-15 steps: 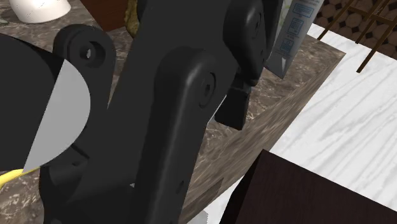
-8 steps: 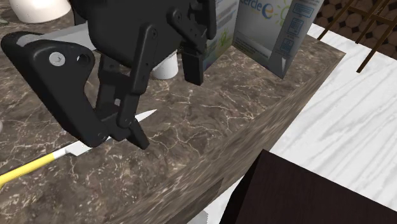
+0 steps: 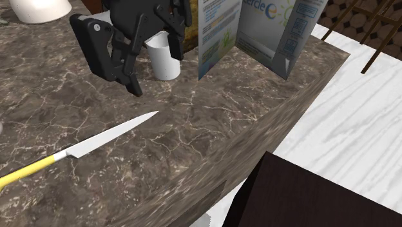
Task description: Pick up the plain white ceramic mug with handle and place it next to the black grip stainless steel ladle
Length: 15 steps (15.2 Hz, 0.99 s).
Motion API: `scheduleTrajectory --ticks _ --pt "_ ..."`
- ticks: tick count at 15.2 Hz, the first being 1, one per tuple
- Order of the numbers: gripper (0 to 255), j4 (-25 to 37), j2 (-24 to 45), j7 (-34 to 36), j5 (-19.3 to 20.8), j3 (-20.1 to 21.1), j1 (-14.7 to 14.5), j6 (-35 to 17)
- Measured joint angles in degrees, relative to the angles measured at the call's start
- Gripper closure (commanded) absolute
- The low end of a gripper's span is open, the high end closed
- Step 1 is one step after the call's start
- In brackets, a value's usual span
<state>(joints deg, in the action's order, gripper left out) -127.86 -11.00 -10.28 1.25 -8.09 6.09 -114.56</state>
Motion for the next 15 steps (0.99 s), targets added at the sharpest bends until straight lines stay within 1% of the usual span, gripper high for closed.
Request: scheduleTrajectory --ticks 6,10,14,15 --pt "0 8.92 11.72 -3.96 -1.81 -2.49 1.71 -4.57" --pt "0 15.66 19.17 -6.56 -3.69 -3.57 3.2 -6.35" --pt "0 24.79 27.54 -8.63 -5.91 -3.97 4.92 -6.5" --pt "0 25.62 28.6 -8.92 -6.21 -3.99 5.18 -6.85"
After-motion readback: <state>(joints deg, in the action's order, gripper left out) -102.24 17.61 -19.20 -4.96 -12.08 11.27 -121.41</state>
